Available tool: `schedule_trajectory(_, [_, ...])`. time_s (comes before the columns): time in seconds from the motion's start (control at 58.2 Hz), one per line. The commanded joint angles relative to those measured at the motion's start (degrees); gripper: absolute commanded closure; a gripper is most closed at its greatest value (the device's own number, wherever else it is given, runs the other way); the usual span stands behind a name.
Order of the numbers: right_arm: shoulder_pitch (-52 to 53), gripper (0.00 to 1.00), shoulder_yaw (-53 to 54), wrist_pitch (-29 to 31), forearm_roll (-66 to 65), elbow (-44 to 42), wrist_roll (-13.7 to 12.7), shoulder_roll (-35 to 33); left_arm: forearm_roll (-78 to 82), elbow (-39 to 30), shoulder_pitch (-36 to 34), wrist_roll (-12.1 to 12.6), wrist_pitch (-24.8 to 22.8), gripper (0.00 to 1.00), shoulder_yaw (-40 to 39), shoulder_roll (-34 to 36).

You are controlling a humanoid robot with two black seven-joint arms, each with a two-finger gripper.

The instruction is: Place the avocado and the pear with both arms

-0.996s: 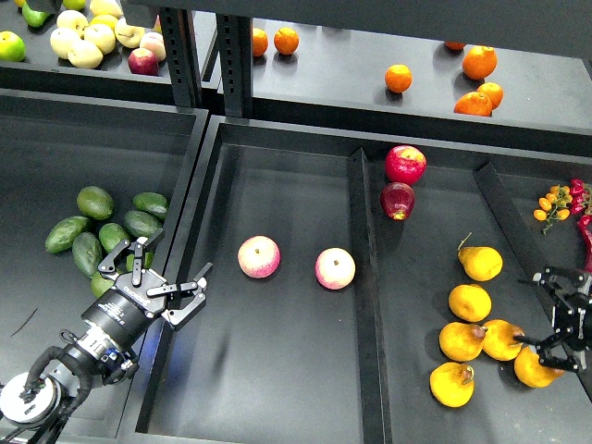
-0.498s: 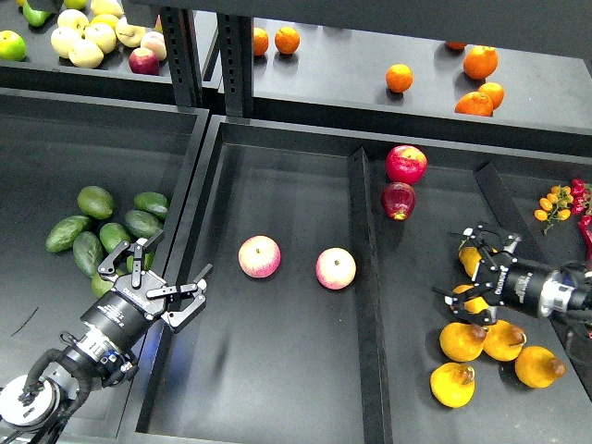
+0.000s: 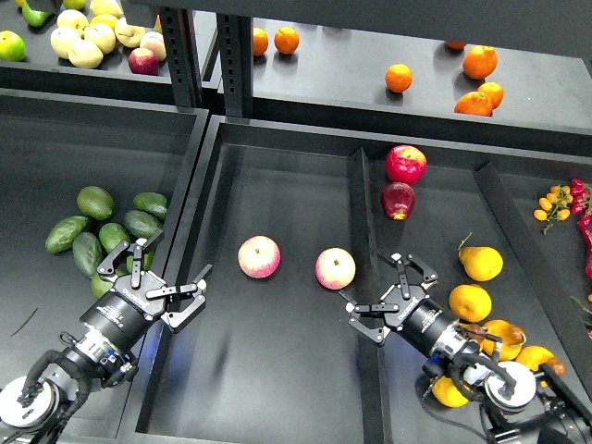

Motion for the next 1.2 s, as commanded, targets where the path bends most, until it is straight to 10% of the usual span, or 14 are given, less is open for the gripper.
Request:
schedule_trajectory(0.0, [-3.37,0.01,0.42,0.00,0.35,0.79,0.00,0.03,-0.86,0.56,-0.01,-0.02,0.00,0.01,-0.11,0.00])
schedule_trajectory(0.309, [-6.80,0.01,3.93,0.00,4.21,4.66,0.30,0.03,-4.64,4.34,-0.01,-0.02,0.00,0.01,0.33,0.00])
schedule_trajectory(0.567, [-11.19,0.01,4.46,0.00,4.56,14.50,10.25,0.03,-5.26,5.48,-0.27,-0.11,0.00,0.01,0.68,0.00])
schedule_trajectory(1.185, [-14.97,0.00,2.44,0.00,4.74,21.97,10.34,0.03,-5.26,-3.39,-0.80,-0.11,0.00,0.01,0.85,0.00])
